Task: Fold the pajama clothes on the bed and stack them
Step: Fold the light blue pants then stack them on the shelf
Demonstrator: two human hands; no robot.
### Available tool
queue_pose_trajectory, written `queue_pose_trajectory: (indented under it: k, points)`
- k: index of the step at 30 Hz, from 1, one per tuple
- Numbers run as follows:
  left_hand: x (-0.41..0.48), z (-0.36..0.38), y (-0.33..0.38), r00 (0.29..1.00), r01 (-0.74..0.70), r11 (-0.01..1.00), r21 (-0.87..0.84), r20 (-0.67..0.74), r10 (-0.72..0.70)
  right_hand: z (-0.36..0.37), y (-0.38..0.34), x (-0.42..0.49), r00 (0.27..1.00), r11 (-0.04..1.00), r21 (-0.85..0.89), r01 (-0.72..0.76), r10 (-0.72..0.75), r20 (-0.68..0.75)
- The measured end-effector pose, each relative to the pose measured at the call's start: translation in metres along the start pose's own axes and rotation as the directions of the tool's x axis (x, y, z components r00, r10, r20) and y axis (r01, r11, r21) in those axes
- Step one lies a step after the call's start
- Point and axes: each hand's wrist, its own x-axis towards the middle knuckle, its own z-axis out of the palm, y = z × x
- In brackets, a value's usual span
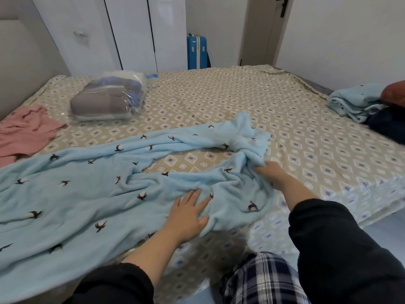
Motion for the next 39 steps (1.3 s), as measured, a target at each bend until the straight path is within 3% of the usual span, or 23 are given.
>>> queue_pose_trajectory:
  k: [2, 4, 6, 9, 13, 15, 18, 21, 24, 26, 28, 30, 32, 33, 34, 37, 39]
  points:
    - [-0.001, -0.001, 0.0, 1.0, -0.001, 1.0, 0.017, 0.002, 0.001, -0.025, 0.015, 0.002, 0.981, 0.962, 0.272, -0.038, 0.087, -0.173]
    - [-0.003, -0.001, 0.003, 1.0, 0.001, 1.0, 0.023, -0.019, 0.0, -0.055, 0.046, -0.001, 0.867, 0.914, 0.401, -0.067, 0.252, -0.43]
    - [0.001, -0.006, 0.007, 0.997, 0.021, 0.999, -0.049, -0.073, -0.025, -0.075, 0.076, -0.008, 0.783, 0.873, 0.477, -0.102, 0.366, -0.503]
    - [0.019, -0.022, 0.015, 0.967, 0.068, 0.964, -0.256, -0.222, -0.128, -0.083, 0.079, -0.006, 0.788, 0.791, 0.605, -0.086, 0.426, -0.444]
    - [0.054, -0.038, 0.015, 0.932, 0.093, 0.992, -0.081, -0.345, -0.116, -0.087, 0.067, 0.001, 0.775, 0.738, 0.671, -0.074, 0.466, -0.427]
    - [0.074, -0.044, 0.014, 0.948, 0.119, 0.992, -0.037, -0.294, -0.124, -0.088, 0.066, 0.003, 0.776, 0.651, 0.754, -0.089, 0.52, -0.357]
    - [0.103, -0.047, 0.013, 0.967, 0.225, 0.962, -0.156, -0.088, -0.24, -0.094, 0.059, 0.011, 0.816, 0.604, 0.797, -0.015, 0.468, -0.34]
    - [0.126, -0.054, 0.013, 0.946, 0.321, 0.933, -0.162, 0.091, -0.31, -0.098, 0.052, 0.023, 0.865, 0.438, 0.899, -0.001, 0.451, -0.219]
    - [0.145, -0.063, 0.015, 0.973, 0.23, 0.955, -0.186, 0.029, -0.228, -0.111, 0.046, 0.036, 0.877, 0.39, 0.92, 0.048, 0.424, -0.226]
    - [0.158, -0.072, 0.013, 0.951, 0.177, 0.946, -0.271, -0.201, -0.235, -0.127, 0.041, 0.046, 0.885, 0.44, 0.891, 0.111, 0.364, -0.29]
    - [0.167, -0.079, 0.009, 0.884, 0.154, 0.943, -0.294, -0.386, -0.264, -0.142, 0.043, 0.054, 0.868, 0.511, 0.845, 0.156, 0.337, -0.364]
    - [0.17, -0.077, 0.011, 0.89, 0.213, 0.971, -0.11, -0.388, -0.24, -0.144, 0.05, 0.06, 0.809, 0.626, 0.777, 0.066, 0.423, -0.409]
    - [0.167, -0.063, 0.022, 0.929, 0.194, 0.98, 0.035, -0.327, -0.172, -0.135, 0.06, 0.063, 0.65, 0.823, 0.531, -0.201, 0.518, -0.556]
    - [0.165, -0.053, 0.03, 0.947, 0.137, 0.989, 0.05, -0.301, -0.116, -0.133, 0.065, 0.07, 0.596, 0.903, 0.325, -0.282, 0.43, -0.678]
    - [0.163, -0.04, 0.039, 0.964, 0.067, 0.997, 0.049, -0.261, -0.052, -0.13, 0.071, 0.068, 0.551, 0.935, 0.261, -0.24, 0.353, -0.756]
    - [0.156, -0.006, 0.062, 0.994, -0.067, 0.997, 0.038, -0.08, 0.07, -0.113, 0.068, 0.061, 0.632, 0.95, -0.144, -0.276, 0.067, -0.772]
    - [0.154, 0.009, 0.067, 0.994, -0.061, 0.997, 0.052, -0.089, 0.066, -0.104, 0.067, 0.071, 0.772, 0.902, -0.385, -0.194, -0.101, -0.627]
